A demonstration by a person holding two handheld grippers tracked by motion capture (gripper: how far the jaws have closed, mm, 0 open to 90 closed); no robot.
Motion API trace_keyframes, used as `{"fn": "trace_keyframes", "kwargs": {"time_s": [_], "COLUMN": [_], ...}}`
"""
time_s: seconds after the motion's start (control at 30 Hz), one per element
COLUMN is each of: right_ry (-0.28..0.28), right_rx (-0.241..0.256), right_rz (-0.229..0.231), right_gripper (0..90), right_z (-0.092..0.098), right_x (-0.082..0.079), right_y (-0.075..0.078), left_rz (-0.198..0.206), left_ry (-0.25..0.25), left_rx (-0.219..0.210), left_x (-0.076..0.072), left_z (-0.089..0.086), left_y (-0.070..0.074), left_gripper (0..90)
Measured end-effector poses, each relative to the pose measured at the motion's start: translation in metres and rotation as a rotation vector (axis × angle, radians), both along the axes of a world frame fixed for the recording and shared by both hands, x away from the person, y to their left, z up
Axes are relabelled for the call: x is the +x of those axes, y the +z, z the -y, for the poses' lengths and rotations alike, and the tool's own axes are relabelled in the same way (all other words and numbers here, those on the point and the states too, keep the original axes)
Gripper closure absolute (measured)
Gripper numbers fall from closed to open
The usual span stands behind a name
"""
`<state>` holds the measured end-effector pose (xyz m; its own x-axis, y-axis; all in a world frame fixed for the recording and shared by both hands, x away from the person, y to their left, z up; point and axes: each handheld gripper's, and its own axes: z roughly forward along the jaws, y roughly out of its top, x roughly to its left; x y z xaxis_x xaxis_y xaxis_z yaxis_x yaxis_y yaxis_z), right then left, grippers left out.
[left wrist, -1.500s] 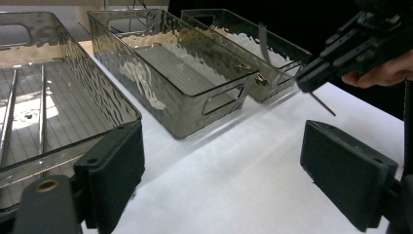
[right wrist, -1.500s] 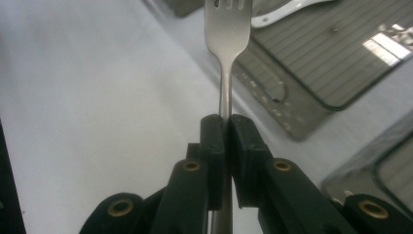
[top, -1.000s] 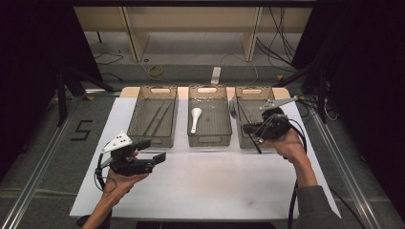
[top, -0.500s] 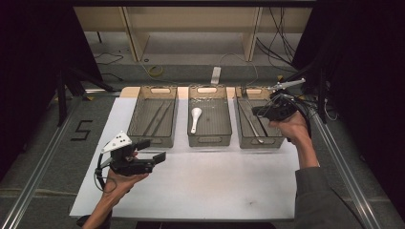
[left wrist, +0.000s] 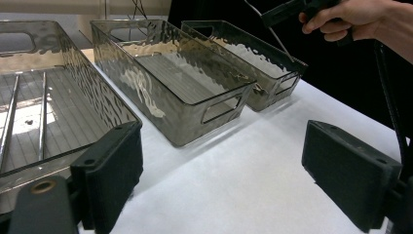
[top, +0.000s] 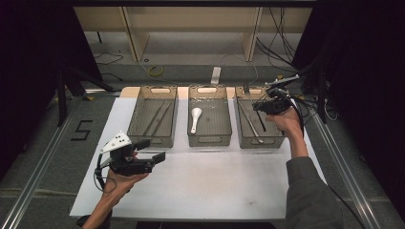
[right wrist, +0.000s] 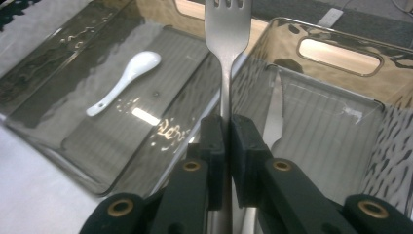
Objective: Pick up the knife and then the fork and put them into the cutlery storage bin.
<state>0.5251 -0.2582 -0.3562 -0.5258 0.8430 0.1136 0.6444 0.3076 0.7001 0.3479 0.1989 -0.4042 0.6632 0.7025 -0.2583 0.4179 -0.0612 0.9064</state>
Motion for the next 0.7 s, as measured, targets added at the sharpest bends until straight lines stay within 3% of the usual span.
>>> {"fn": "trace_keyframes", "kwargs": {"time_s": [0.3, 0.7], "right_ry": [-0.058, -0.09], "right_rx": [-0.002, -0.001], "right_rz": [-0.027, -0.05], "right_gripper": [85.1, 85.1], "right_z": [0.003, -0.003], "right_x": [0.011, 0.014], "right_y": [-0.012, -0.028], "left_rz": [0.002, 0.002], "left_ry": [-0.001, -0.001], "left_rx": [0.001, 0.0], "left_x": [0.0, 0.0], "left_z": [0.001, 0.0], "left_y": [0.0, 0.0], "left_gripper": [14.4, 14.4]}}
